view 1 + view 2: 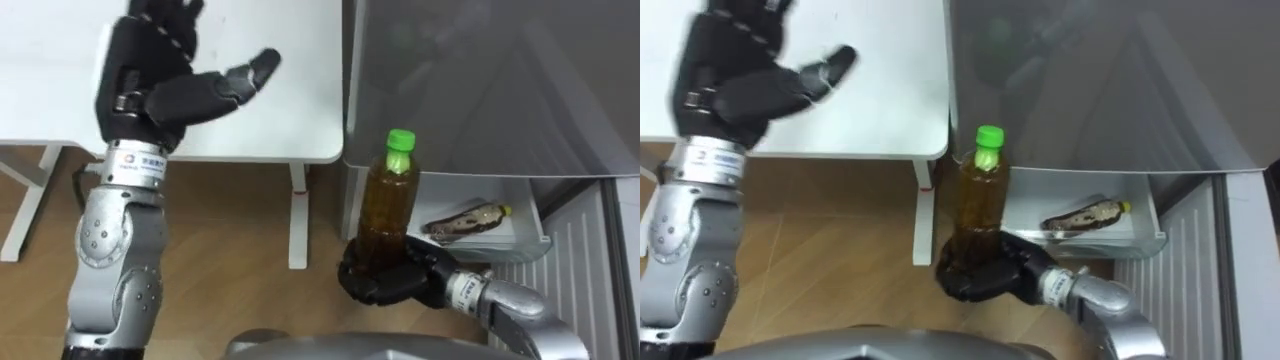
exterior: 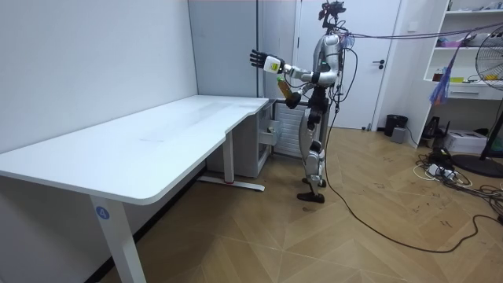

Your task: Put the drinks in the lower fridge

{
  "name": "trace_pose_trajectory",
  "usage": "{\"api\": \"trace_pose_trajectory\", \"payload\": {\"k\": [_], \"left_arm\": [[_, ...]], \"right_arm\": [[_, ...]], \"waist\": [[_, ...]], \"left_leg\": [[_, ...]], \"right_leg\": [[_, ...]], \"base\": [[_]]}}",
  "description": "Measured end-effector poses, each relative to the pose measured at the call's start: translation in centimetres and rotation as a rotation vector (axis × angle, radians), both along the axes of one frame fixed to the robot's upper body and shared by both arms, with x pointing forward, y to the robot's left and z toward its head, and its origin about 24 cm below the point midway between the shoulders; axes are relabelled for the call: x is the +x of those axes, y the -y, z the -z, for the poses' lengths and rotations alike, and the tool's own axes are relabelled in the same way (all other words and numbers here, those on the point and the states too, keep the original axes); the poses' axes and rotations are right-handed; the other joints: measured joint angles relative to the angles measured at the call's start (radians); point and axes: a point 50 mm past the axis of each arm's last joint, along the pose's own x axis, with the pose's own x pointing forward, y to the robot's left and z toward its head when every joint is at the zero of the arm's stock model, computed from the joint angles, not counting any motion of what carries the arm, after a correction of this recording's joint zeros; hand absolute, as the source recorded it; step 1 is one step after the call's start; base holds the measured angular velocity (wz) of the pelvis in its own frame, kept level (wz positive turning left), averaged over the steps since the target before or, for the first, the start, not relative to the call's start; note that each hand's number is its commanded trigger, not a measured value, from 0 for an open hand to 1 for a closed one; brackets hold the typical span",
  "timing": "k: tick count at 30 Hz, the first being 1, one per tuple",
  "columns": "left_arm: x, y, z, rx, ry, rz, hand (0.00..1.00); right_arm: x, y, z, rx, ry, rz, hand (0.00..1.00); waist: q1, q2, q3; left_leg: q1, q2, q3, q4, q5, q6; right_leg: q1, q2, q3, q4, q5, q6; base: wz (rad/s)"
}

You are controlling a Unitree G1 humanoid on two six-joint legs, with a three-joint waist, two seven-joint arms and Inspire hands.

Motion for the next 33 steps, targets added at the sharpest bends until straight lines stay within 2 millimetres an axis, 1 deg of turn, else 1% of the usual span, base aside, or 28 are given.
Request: {"api": "trace_pose_trajectory", "payload": {"k": [4, 6, 7, 8, 10, 11, 13, 15, 16, 18, 19, 21, 22, 23, 25, 26, 27, 28, 30, 31, 32, 33], "left_arm": [[-0.4, -2.1, -0.4, 0.047, -0.001, -0.169, 0.00], [-0.9, -3.4, -0.4, 0.060, -0.013, -0.275, 0.00], [-1.1, -3.6, -0.3, 0.058, -0.019, -0.300, 0.00], [-1.5, -4.3, 0.2, 0.064, -0.041, -0.353, 0.00], [-1.7, -5.1, 1.5, 0.063, -0.102, -0.445, 0.00], [-1.8, -5.2, 1.8, 0.063, -0.119, -0.465, 0.00], [-2.4, -5.6, 2.9, 0.054, -0.174, -0.518, 0.00], [-3.2, -6.4, 5.2, 0.070, -0.286, -0.587, 0.00], [-3.7, -6.7, 6.5, 0.072, -0.349, -0.614, 0.00], [-4.6, -7.1, 7.8, 0.076, -0.420, -0.644, 0.00], [-4.9, -7.2, 8.2, 0.078, -0.438, -0.652, 0.00], [-6.0, -7.7, 10.0, 0.083, -0.527, -0.689, 0.00], [-6.4, -7.7, 10.4, 0.084, -0.552, -0.701, 0.00], [-7.1, -7.8, 11.4, 0.081, -0.604, -0.723, 0.00], [-8.2, -7.5, 13.5, 0.086, -0.710, -0.735, 0.00], [-8.5, -7.4, 14.0, 0.087, -0.736, -0.734, 0.00], [-9.1, -7.1, 15.1, 0.091, -0.792, -0.729, 0.00], [-9.5, -7.0, 15.7, 0.093, -0.825, -0.728, 0.00], [-11.2, -6.7, 17.6, 0.060, -0.938, -0.740, 0.00], [-11.9, -6.6, 18.2, 0.039, -0.978, -0.749, 0.00], [-12.3, -6.6, 18.5, 0.032, -0.999, -0.755, 0.00], [-13.1, -6.7, 19.1, 0.017, -1.040, -0.767, 0.00]], "right_arm": [[-0.3, 0.5, 0.2, -0.006, -0.003, 0.075, 1.00], [-0.9, 1.2, 0.6, -0.020, -0.026, 0.116, 1.00], [-1.1, 1.4, 0.7, -0.027, -0.032, 0.130, 1.00], [-1.4, 1.8, 0.9, -0.041, -0.042, 0.160, 1.00], [-1.7, 2.3, 1.1, -0.063, -0.054, 0.215, 1.00], [-1.7, 2.4, 1.1, -0.068, -0.055, 0.226, 1.00], [-1.8, 2.6, 1.2, -0.072, -0.063, 0.263, 1.00], [-2.1, 2.9, 1.5, -0.088, -0.083, 0.321, 1.00], [-2.4, 3.2, 1.9, -0.088, -0.104, 0.364, 1.00], [-2.7, 3.5, 2.2, -0.095, -0.129, 0.423, 1.00], [-2.9, 3.6, 2.4, -0.098, -0.139, 0.441, 1.00], [-3.6, 3.9, 3.1, -0.107, -0.188, 0.515, 1.00], [-3.7, 4.0, 3.2, -0.114, -0.194, 0.529, 1.00], [-3.8, 4.3, 3.2, -0.127, -0.198, 0.555, 1.00], [-3.8, 4.7, 3.4, -0.128, -0.210, 0.625, 1.00], [-3.7, 4.8, 3.4, -0.127, -0.211, 0.644, 1.00], [-3.5, 4.9, 3.4, -0.126, -0.213, 0.671, 1.00], [-3.5, 5.0, 3.4, -0.125, -0.217, 0.682, 1.00], [-3.6, 5.2, 3.7, -0.126, -0.242, 0.738, 1.00], [-3.7, 5.3, 3.8, -0.123, -0.252, 0.772, 1.00], [-3.7, 5.3, 3.8, -0.119, -0.256, 0.790, 1.00], [-3.6, 5.4, 3.8, -0.102, -0.262, 0.825, 1.00]], "waist": [[0.009, 0.000, -0.0003], [0.013, 0.006, 0.0011], [0.016, 0.009, -0.0002], [0.021, 0.018, -0.0038], [0.030, 0.031, -0.0017], [0.031, 0.033, -0.0016], [0.029, 0.038, -0.0048], [0.025, 0.043, -0.0073], [0.023, 0.043, -0.0098], [0.023, 0.039, -0.0098], [0.023, 0.037, -0.0102], [0.027, 0.032, -0.0116], [0.028, 0.031, -0.0114], [0.027, 0.032, -0.0112], [0.018, 0.032, -0.0113], [0.018, 0.031, -0.0112], [0.018, 0.032, -0.0111], [0.017, 0.032, -0.0111], [0.009, 0.030, -0.0107], [0.010, 0.028, -0.0093], [0.010, 0.028, -0.0094], [0.011, 0.029, -0.0102]], "left_leg": [[0.005, 0.000, -0.010, -0.009, 0.000, 0.000], [0.017, -0.001, -0.013, -0.012, 0.000, 0.000], [0.019, -0.002, -0.012, -0.015, 0.000, 0.000], [0.022, -0.002, -0.011, -0.015, -0.001, 0.001], [0.023, -0.002, -0.011, -0.017, -0.001, 0.001], [0.022, -0.002, -0.011, -0.017, -0.001, 0.001], [0.024, -0.001, -0.011, -0.019, -0.001, 0.001], [0.039, -0.003, -0.008, -0.026, 0.000, 0.000], [0.044, -0.003, -0.006, -0.027, 0.000, 0.000], [0.043, -0.004, -0.006, -0.031, 0.000, 0.000], [0.043, -0.004, -0.006, -0.031, 0.000, 0.000], [0.051, -0.005, -0.005, -0.034, 0.000, 0.000], [0.052, -0.005, -0.003, -0.034, 0.000, 0.000], [0.052, -0.006, -0.001, -0.034, 0.000, 0.000], [0.052, -0.006, -0.007, -0.034, 0.000, 0.001], [0.052, -0.006, -0.008, -0.034, 0.000, 0.001], [0.053, -0.006, -0.006, -0.035, 0.000, 0.001], [0.053, -0.006, -0.004, -0.036, 0.000, 0.001], [0.053, -0.005, -0.005, -0.037, -0.001, 0.001], [0.051, -0.005, -0.004, -0.036, -0.001, 0.001], [0.049, -0.005, -0.003, -0.036, -0.001, 0.001], [0.049, -0.005, -0.001, -0.036, -0.001, 0.001]], "right_leg": [[0.011, 0.001, -0.003, -0.004, 0.000, 0.000], [0.017, 0.000, -0.003, -0.004, 0.000, 0.000], [0.018, 0.000, -0.003, -0.005, 0.000, 0.000], [0.019, 0.000, -0.004, -0.004, 0.000, 0.000], [0.018, 0.000, -0.004, -0.004, 0.000, 0.000], [0.018, 0.000, -0.004, -0.003, 0.000, 0.000], [0.019, 0.001, -0.003, -0.004, 0.000, 0.000], [0.040, 0.001, -0.002, -0.015, -0.001, 0.001], [0.048, 0.001, -0.001, -0.023, -0.001, 0.002], [0.044, 0.000, 0.000, -0.023, -0.002, 0.003], [0.043, 0.000, -0.001, -0.023, -0.002, 0.003], [0.045, -0.001, 0.000, -0.023, -0.002, 0.004], [0.046, -0.002, 0.000, -0.023, -0.003, 0.004], [0.046, -0.003, 0.000, -0.023, -0.003, 0.004], [0.048, -0.003, -0.001, -0.023, -0.003, 0.004], [0.048, -0.003, -0.002, -0.023, -0.003, 0.004], [0.049, -0.002, 0.000, -0.023, -0.003, 0.004], [0.050, -0.002, 0.000, -0.023, -0.003, 0.004], [0.049, -0.001, 0.001, -0.023, -0.003, 0.005], [0.047, -0.001, 0.001, -0.023, -0.003, 0.005], [0.046, -0.001, 0.001, -0.023, -0.003, 0.005], [0.045, -0.001, 0.003, -0.023, -0.004, 0.005]], "base": [[0.02], [0.02], [-0.04], [-0.03], [-0.02], [0.00], [0.00], [0.00], [0.00], [0.00], [0.00], [-0.02], [-0.06], [-0.04], [0.02], [0.00], [0.00], [0.00], [0.00], [0.00], [0.00], [-0.04]]}}
